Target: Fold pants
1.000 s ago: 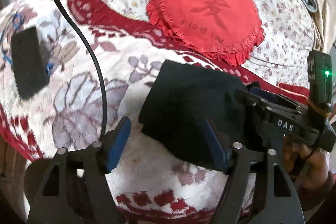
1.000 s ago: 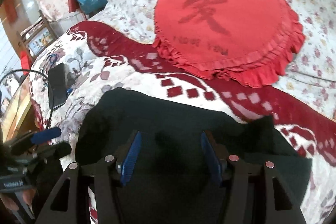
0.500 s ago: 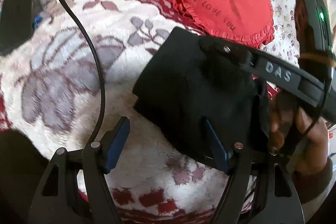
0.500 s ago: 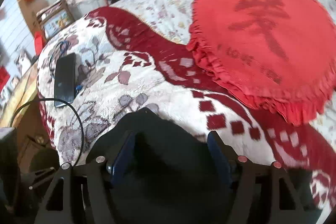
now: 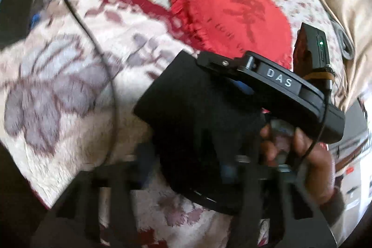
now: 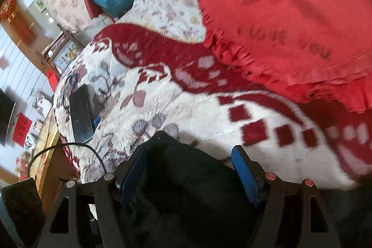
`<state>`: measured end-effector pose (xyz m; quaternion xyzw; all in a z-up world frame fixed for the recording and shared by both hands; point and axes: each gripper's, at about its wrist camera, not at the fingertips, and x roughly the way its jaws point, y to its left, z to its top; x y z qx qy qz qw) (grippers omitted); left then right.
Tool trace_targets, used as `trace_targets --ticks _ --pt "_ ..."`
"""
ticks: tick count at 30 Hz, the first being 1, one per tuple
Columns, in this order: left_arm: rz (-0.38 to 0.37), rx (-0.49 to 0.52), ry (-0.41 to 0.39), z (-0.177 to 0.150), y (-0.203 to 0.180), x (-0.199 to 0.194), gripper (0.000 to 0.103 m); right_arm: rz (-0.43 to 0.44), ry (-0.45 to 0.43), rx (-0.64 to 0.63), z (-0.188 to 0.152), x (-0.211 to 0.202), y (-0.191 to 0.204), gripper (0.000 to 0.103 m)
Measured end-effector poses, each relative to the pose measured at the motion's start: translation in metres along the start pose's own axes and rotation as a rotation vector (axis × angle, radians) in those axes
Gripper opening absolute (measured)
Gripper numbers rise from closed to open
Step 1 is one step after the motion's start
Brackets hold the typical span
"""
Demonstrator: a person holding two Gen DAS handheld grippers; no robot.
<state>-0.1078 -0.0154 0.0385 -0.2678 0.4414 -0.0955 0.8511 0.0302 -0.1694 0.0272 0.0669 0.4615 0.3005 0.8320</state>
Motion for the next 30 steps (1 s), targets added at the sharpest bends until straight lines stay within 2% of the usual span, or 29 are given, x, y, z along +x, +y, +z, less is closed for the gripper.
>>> trace_targets --ticks 3,6,8,10,12,17,18,20,21,22,24,26,30 --pt "-0.054 0.07 -0.06 0.003 -0.019 -0.016 0.02 0.002 -0.087 0.034 0.004 -0.047 -0.006 0.073" --pt "-0.103 0.229 -0.117 0.001 -0.058 -0.029 0.02 0.012 -0.171 0.102 0.002 -0.101 -0.02 0.073" --pt "-0.139 0.358 -0.12 -0.009 -0.088 -0.028 0.02 0.024 -0.214 0.152 -0.005 -0.127 -0.03 0.079" --pt "-0.181 0.429 -0.08 -0.02 -0.111 -0.016 0.02 0.052 -0.238 0.219 -0.017 -0.148 -0.043 0.083" --pt "-0.203 0.472 -0.049 -0.031 -0.125 -0.003 0.02 0.071 -0.231 0.262 -0.029 -0.159 -0.055 0.083" --pt "-0.251 0.581 0.099 -0.06 -0.149 0.026 0.02 0.014 -0.207 0.328 -0.066 -0.165 -0.086 0.084" --pt "-0.246 0.603 0.106 -0.06 -0.152 0.027 0.023 0.018 -0.201 0.337 -0.07 -0.164 -0.091 0.084" --pt "-0.262 0.625 0.11 -0.057 -0.152 0.021 0.036 0.021 -0.179 0.369 -0.082 -0.157 -0.1 0.084" --pt "-0.308 0.616 0.131 -0.054 -0.15 0.015 0.055 0.021 -0.17 0.377 -0.086 -0.155 -0.103 0.084" --pt "-0.335 0.608 0.147 -0.053 -0.147 0.011 0.069 0.03 -0.159 0.383 -0.09 -0.151 -0.104 0.084" --pt "-0.367 0.61 0.161 -0.048 -0.144 -0.002 0.072 0.057 -0.163 0.385 -0.095 -0.149 -0.103 0.084" --pt "-0.355 0.644 0.145 -0.044 -0.14 -0.013 0.072 0.08 -0.173 0.388 -0.097 -0.148 -0.101 0.084" --pt "-0.268 0.673 0.1 -0.037 -0.122 -0.027 0.072 0.091 -0.189 0.355 -0.1 -0.154 -0.092 0.086"
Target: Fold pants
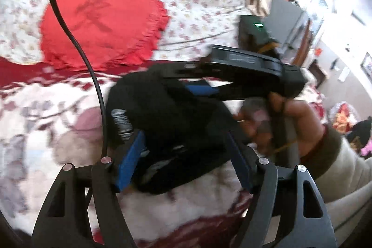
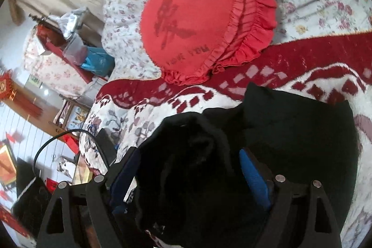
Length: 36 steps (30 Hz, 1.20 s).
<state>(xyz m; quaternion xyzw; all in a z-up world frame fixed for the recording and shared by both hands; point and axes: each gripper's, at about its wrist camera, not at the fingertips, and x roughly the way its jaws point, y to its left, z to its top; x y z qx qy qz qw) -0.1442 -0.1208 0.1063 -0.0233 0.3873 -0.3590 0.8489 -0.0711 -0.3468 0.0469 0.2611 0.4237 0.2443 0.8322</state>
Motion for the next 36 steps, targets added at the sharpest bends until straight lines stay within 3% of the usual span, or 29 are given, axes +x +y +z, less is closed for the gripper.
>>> trace_targets --ticks 3,6,9,12,15,18,20,23,25,29,31,33,34,35,36 --pt "0.078 -0.006 -0.004 -0.01 0.021 -0.006 0.072 -0.027 0.021 -0.045 -0.003 0.002 0.012 0.088" --pt "0.102 -0.077 0.014 -0.016 0.041 0.001 0.072 -0.052 -0.025 -0.057 -0.006 -0.007 0.016 0.088" --pt "0.125 -0.081 0.033 -0.02 0.039 0.013 0.072 -0.092 -0.046 -0.059 -0.007 -0.021 0.02 0.088" --pt "0.112 -0.082 0.054 -0.025 0.039 0.022 0.072 -0.019 -0.045 -0.102 -0.011 -0.035 0.037 0.088" --pt "0.109 -0.1 0.067 -0.027 0.04 0.026 0.072 0.012 0.025 -0.136 -0.018 -0.02 0.052 0.085" --pt "0.117 -0.122 0.072 -0.031 0.044 0.02 0.072 -0.083 0.116 -0.201 -0.028 0.02 0.059 0.053" --pt "0.118 -0.131 0.06 -0.03 0.045 0.013 0.072 -0.144 0.126 -0.252 -0.032 0.038 0.06 0.018" --pt "0.116 -0.139 0.032 -0.021 0.046 0.008 0.072 -0.142 0.049 -0.251 -0.028 0.026 0.055 0.009" --pt "0.094 -0.149 0.006 -0.013 0.044 0.008 0.072 -0.165 -0.022 -0.27 -0.023 0.002 0.053 0.009" --pt "0.047 -0.171 0.008 0.0 0.037 0.027 0.072 -0.253 -0.019 -0.266 -0.024 -0.015 0.034 0.009" --pt "0.052 -0.164 0.047 0.0 0.032 0.047 0.072 -0.284 0.008 -0.23 -0.03 -0.01 0.015 0.011" --pt "0.062 -0.164 0.114 -0.003 0.029 0.067 0.072 -0.259 -0.021 -0.192 -0.032 -0.018 0.008 0.015" --pt "0.056 -0.174 0.136 -0.006 0.03 0.074 0.072 -0.243 -0.051 -0.168 -0.032 -0.025 0.006 0.029" --pt "0.056 -0.185 0.14 -0.007 0.031 0.077 0.072 -0.249 -0.083 -0.147 -0.031 -0.032 0.003 0.057" --pt "0.053 -0.199 0.139 -0.007 0.034 0.077 0.072 -0.257 -0.105 -0.132 -0.03 -0.037 0.0 0.067"
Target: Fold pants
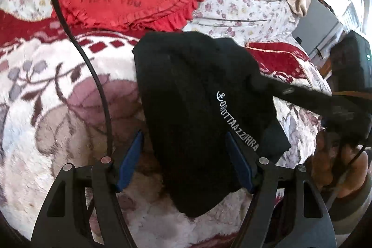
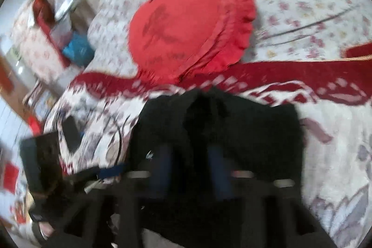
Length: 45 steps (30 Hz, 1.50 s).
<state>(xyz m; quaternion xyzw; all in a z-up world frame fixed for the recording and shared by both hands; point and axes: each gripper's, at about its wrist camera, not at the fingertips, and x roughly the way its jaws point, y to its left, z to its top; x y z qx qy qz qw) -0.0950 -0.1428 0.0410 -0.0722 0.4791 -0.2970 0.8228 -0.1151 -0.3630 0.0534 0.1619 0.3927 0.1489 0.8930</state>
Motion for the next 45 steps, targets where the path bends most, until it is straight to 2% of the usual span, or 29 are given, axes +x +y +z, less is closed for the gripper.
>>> trace_targets --ticks 1,2,8,9,10,11,13,14,16,18,20,22,24,26,27,30,33,36,37,38,40,43,45 --pt "-0.005 -0.011 -0.003 0.0 0.002 -0.001 0.073 0.01 -0.018 0.017 0.001 -0.002 -0.005 0.072" --pt "-0.008 -0.023 -0.006 0.001 0.004 -0.001 0.073 0.037 -0.016 0.03 0.003 -0.001 -0.009 0.072" --pt "-0.004 -0.035 -0.004 -0.001 0.008 -0.004 0.073 0.118 0.119 0.055 0.003 0.045 -0.005 0.07" --pt "0.0 -0.037 -0.005 -0.002 0.009 -0.005 0.073 0.108 0.128 0.048 0.001 0.052 -0.001 0.063" --pt "0.004 -0.042 -0.006 -0.001 0.01 -0.005 0.073 0.084 0.116 0.036 0.001 0.055 0.002 0.05" --pt "0.004 -0.047 -0.007 0.0 0.011 -0.007 0.073 0.083 0.102 0.028 0.001 0.054 0.004 0.044" --pt "0.005 -0.059 -0.015 0.003 0.015 -0.015 0.073 0.136 0.057 0.011 0.002 0.039 0.012 0.034" --pt "0.012 -0.059 -0.033 0.006 0.015 -0.023 0.073 0.138 0.029 -0.016 0.004 0.027 0.017 0.033" --pt "0.01 -0.05 -0.081 0.013 0.012 -0.038 0.073 0.122 -0.027 -0.062 0.007 0.0 0.023 0.032" --pt "0.013 -0.035 -0.112 0.02 0.005 -0.048 0.073 0.119 -0.089 -0.047 0.009 -0.028 0.016 0.032" --pt "-0.001 -0.012 -0.134 0.025 -0.005 -0.051 0.073 0.1 -0.11 -0.024 0.008 -0.045 0.002 0.032" --pt "-0.004 0.011 -0.126 0.028 -0.015 -0.044 0.073 0.022 -0.094 -0.004 0.003 -0.047 -0.018 0.034" --pt "0.017 0.045 -0.088 0.029 -0.027 -0.026 0.073 -0.036 -0.016 0.022 -0.003 -0.028 -0.038 0.036" --pt "0.032 0.072 -0.055 0.027 -0.034 -0.011 0.073 -0.168 0.069 0.032 -0.013 -0.002 -0.056 0.039" --pt "0.042 0.082 -0.036 0.026 -0.038 -0.004 0.073 -0.199 0.087 0.027 -0.016 0.001 -0.061 0.039" --pt "0.041 0.103 -0.015 0.027 -0.045 0.006 0.073 -0.192 0.025 0.043 -0.018 -0.021 -0.064 0.037" --pt "0.052 0.11 -0.021 0.035 -0.049 0.011 0.073 -0.22 0.026 -0.007 -0.012 -0.032 -0.059 0.037" --pt "0.07 0.112 -0.03 0.045 -0.055 0.018 0.073 -0.326 -0.014 -0.004 -0.005 -0.047 -0.057 0.04" --pt "0.079 0.117 -0.021 0.046 -0.057 0.021 0.073 -0.333 -0.048 0.013 -0.001 -0.055 -0.06 0.045" --pt "0.087 0.121 -0.012 0.049 -0.058 0.025 0.073 -0.313 -0.082 0.032 0.004 -0.063 -0.061 0.046" --pt "0.098 0.122 -0.002 0.053 -0.059 0.032 0.073 -0.207 -0.124 0.029 0.013 -0.071 -0.054 0.046" --pt "0.115 0.101 0.013 0.059 -0.057 0.042 0.073 -0.156 -0.067 -0.046 0.023 -0.049 -0.037 0.046" --pt "0.128 0.081 0.018 0.061 -0.054 0.045 0.073 -0.159 -0.021 -0.085 0.024 -0.026 -0.031 0.036"
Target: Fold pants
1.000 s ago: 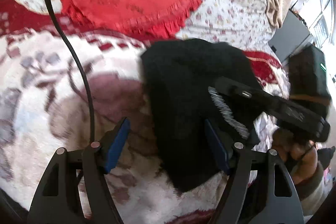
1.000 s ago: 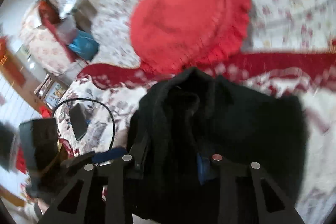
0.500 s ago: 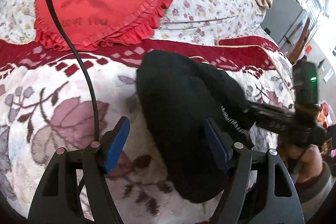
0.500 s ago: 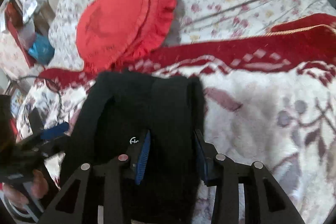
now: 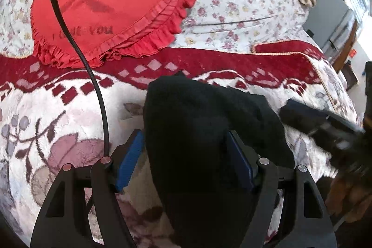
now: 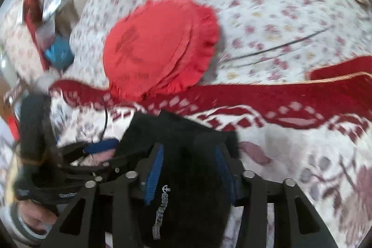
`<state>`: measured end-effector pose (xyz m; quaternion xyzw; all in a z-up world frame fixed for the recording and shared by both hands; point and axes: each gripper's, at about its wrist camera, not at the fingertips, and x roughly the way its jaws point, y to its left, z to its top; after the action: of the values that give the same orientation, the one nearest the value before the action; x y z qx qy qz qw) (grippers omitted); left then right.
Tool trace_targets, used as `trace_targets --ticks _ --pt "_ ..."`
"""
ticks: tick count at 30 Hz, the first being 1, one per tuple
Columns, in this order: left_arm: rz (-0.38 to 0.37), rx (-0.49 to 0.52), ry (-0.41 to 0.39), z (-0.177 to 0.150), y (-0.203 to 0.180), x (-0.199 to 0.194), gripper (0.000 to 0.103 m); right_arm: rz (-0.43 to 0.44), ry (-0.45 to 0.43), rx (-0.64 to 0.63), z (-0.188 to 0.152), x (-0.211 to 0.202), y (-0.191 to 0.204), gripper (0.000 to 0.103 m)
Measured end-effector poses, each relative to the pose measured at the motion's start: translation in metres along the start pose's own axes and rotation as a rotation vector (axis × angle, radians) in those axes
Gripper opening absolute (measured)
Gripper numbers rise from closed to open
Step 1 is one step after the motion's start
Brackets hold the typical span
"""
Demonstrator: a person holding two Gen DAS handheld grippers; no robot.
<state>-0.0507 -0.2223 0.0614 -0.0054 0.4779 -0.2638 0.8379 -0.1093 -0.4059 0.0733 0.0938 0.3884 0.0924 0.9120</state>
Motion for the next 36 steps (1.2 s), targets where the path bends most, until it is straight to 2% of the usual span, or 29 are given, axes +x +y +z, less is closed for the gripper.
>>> trace_targets --ticks 2,6,9,12,16,19,24,31,36 --pt "0.01 -0.013 0.013 0.001 0.003 0.005 0.073 0.011 0.044 0.001 -0.002 0.022 -0.001 0.029" --pt "0.014 -0.007 0.036 0.002 0.004 0.018 0.073 -0.022 0.077 -0.006 -0.008 0.052 -0.012 0.029" --pt "0.009 -0.022 0.048 0.002 0.006 0.028 0.079 -0.02 0.073 0.014 -0.007 0.059 -0.02 0.029" --pt "0.0 -0.049 0.058 0.002 0.008 0.032 0.08 -0.004 0.079 0.04 -0.006 0.055 -0.024 0.029" --pt "0.028 -0.027 0.039 0.0 0.002 0.02 0.08 0.02 0.072 0.064 -0.008 0.038 -0.022 0.029" --pt "0.032 -0.033 0.028 -0.002 0.001 0.012 0.08 0.0 0.051 0.022 -0.012 0.017 -0.01 0.029" --pt "0.042 -0.025 -0.008 -0.007 -0.004 -0.01 0.08 -0.021 0.067 -0.004 -0.03 -0.002 -0.001 0.029" --pt "0.054 -0.003 -0.024 -0.022 -0.016 -0.025 0.08 -0.033 0.089 0.0 -0.054 -0.011 0.001 0.029" --pt "0.06 0.004 -0.006 -0.037 -0.023 -0.021 0.08 -0.035 0.09 0.016 -0.063 -0.011 -0.002 0.03"
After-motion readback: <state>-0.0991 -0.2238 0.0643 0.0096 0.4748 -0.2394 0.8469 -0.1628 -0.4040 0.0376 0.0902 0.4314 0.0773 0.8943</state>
